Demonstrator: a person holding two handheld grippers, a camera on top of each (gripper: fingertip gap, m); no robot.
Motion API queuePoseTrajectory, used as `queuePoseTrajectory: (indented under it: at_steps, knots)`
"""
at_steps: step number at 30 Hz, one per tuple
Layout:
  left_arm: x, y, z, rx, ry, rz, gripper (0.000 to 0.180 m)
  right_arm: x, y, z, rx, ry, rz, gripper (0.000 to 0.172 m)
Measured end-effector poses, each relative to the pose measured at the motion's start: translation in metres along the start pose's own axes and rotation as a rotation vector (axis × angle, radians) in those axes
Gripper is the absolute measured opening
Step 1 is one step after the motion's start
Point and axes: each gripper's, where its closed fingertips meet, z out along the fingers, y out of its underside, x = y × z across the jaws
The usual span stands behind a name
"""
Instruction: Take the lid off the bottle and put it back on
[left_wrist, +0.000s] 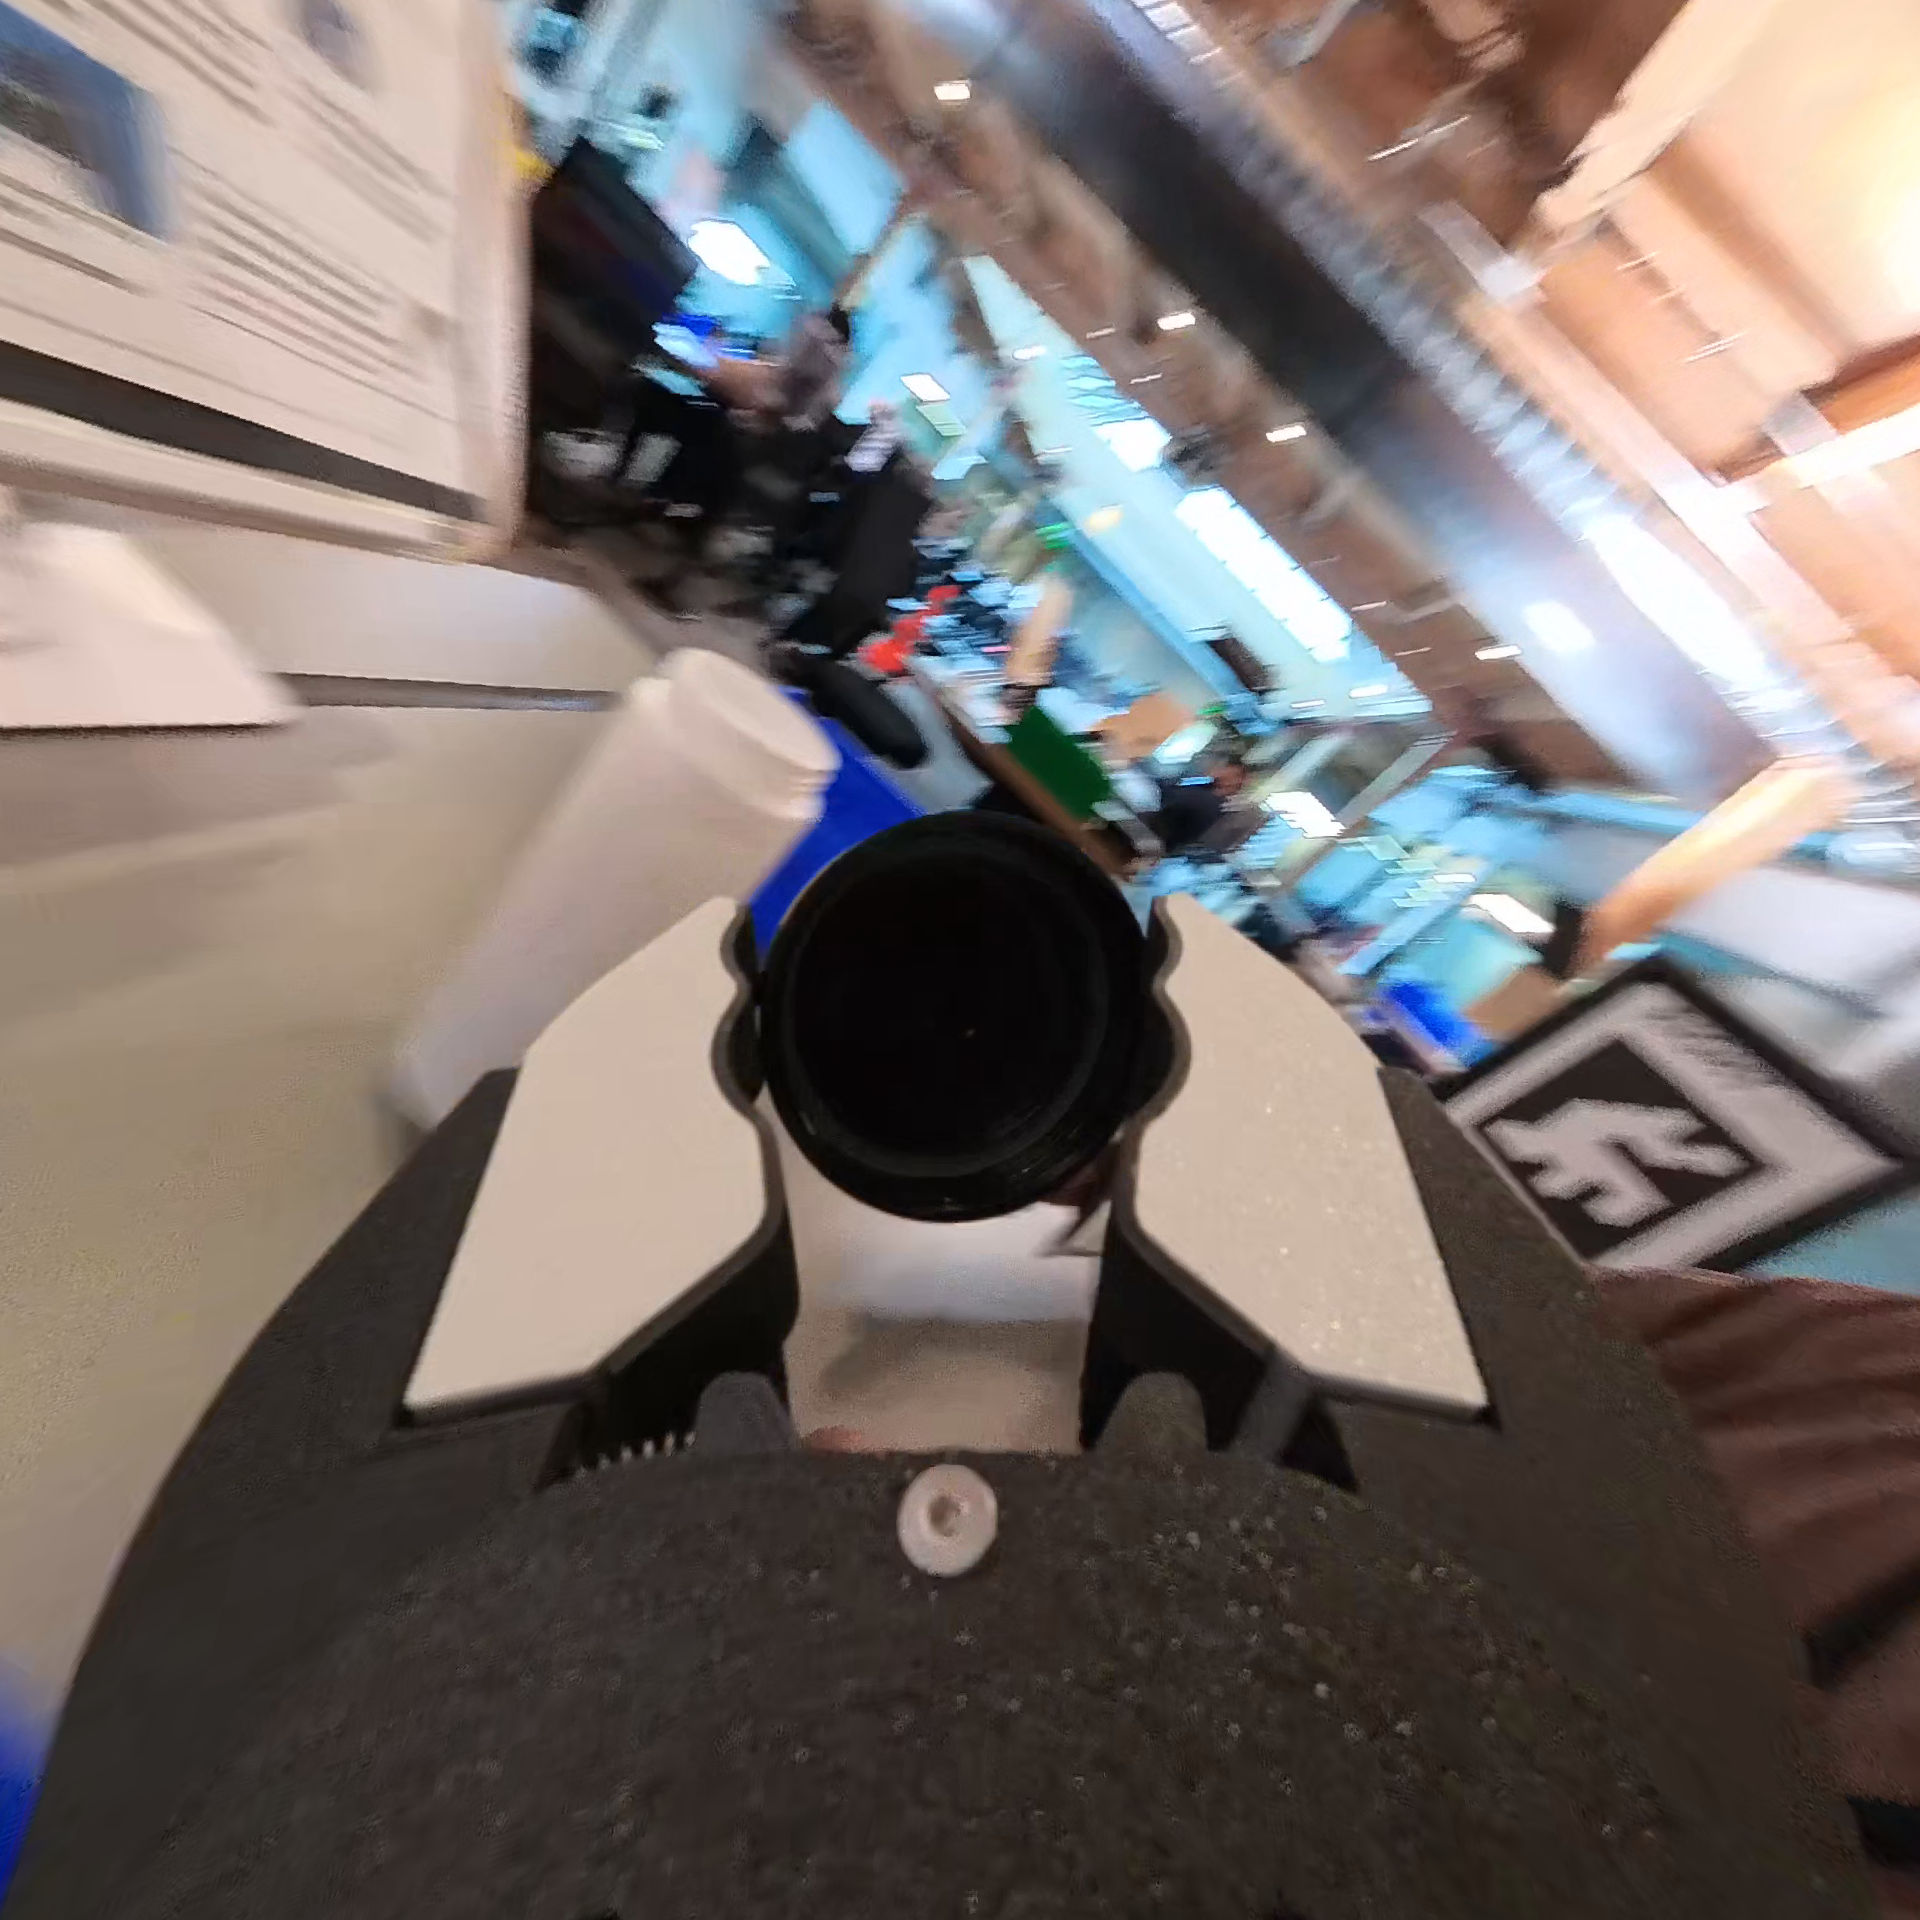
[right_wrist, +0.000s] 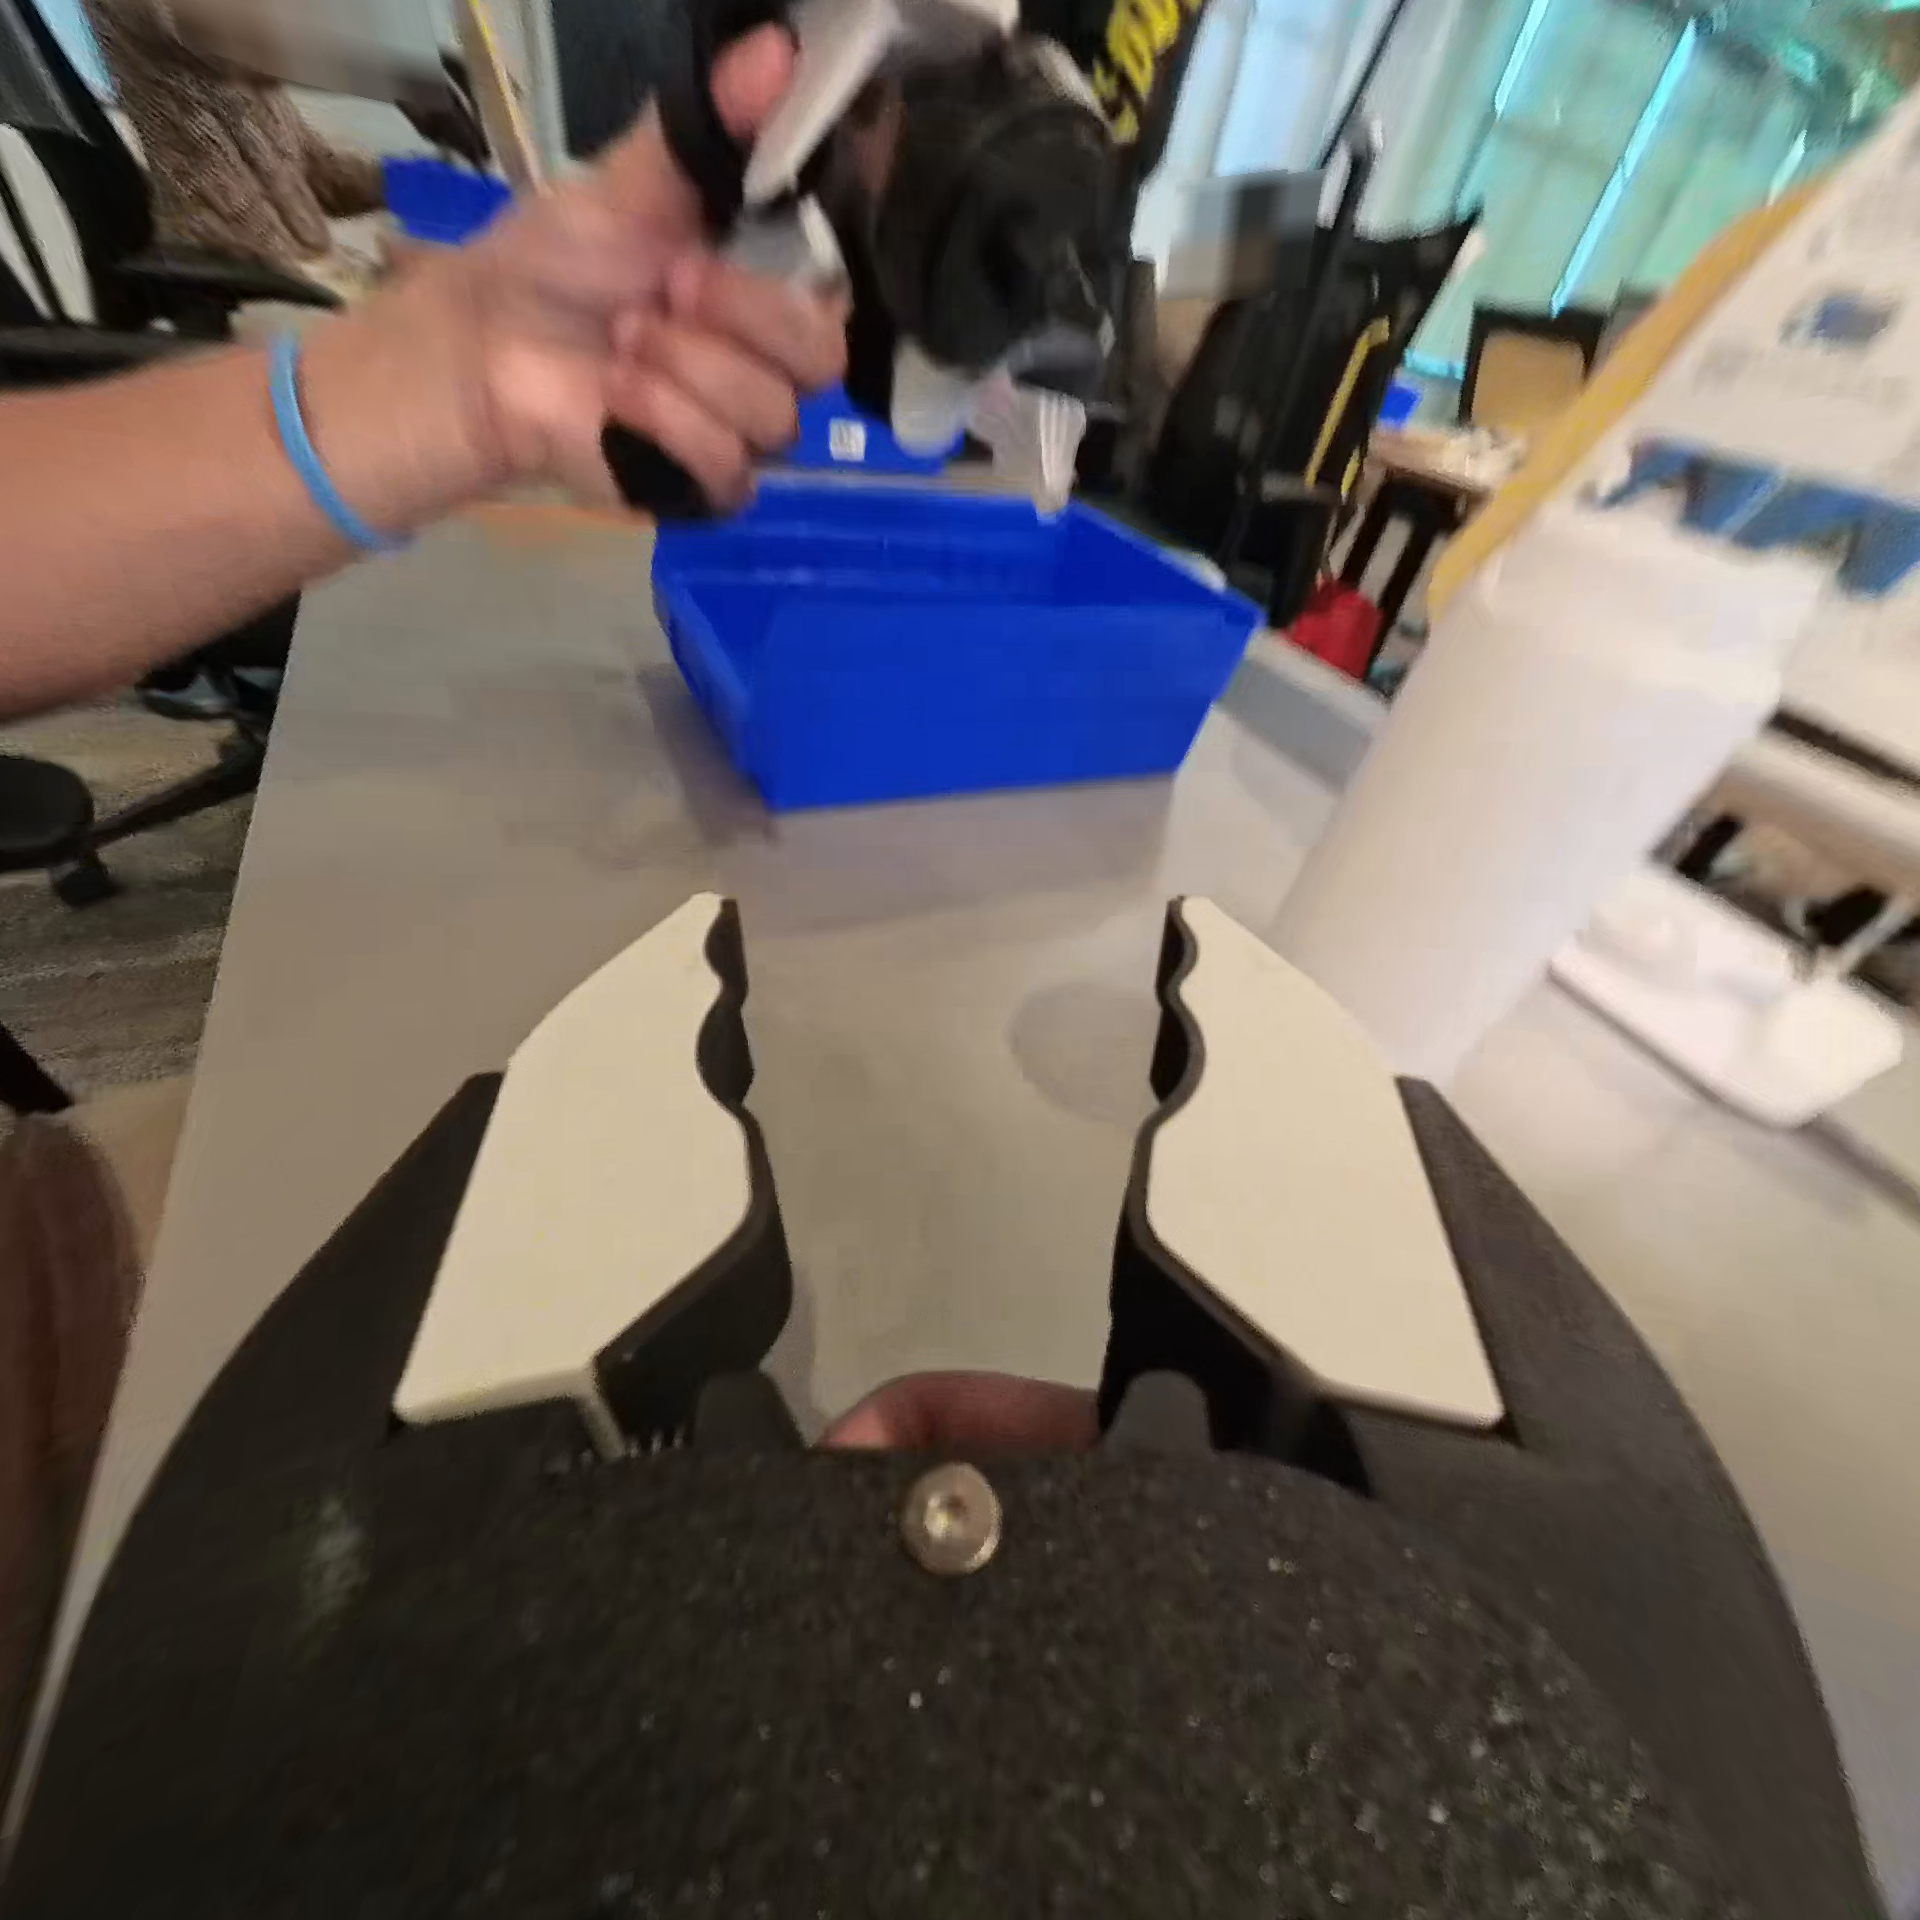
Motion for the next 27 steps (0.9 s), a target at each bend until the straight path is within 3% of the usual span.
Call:
queuePoseTrajectory:
  at_steps: [4, 8, 12, 18, 27]
  knots:
    - [0.018, 0.040, 0.045, -0.005, 0.257, -0.142, 0.069, 0.014, -0.049, 0.029, 0.140, -0.089, -0.024, 0.077]
    - [0.025, 0.076, 0.067, -0.022, 0.422, -0.288, 0.069, 0.010, -0.055, 0.038, 0.150, -0.171, -0.034, 0.083]
    - [0.027, 0.097, 0.078, -0.031, 0.471, -0.322, 0.069, 0.004, -0.050, 0.034, 0.178, -0.216, 0.008, 0.082]
    - [0.021, 0.104, 0.089, 0.000, 0.432, -0.318, 0.069, 0.009, -0.041, 0.032, 0.166, -0.176, 0.014, 0.070]
    - [0.021, 0.109, 0.089, -0.014, 0.463, -0.368, 0.070, 0.008, -0.036, 0.029, 0.119, -0.169, 0.044, 0.069]
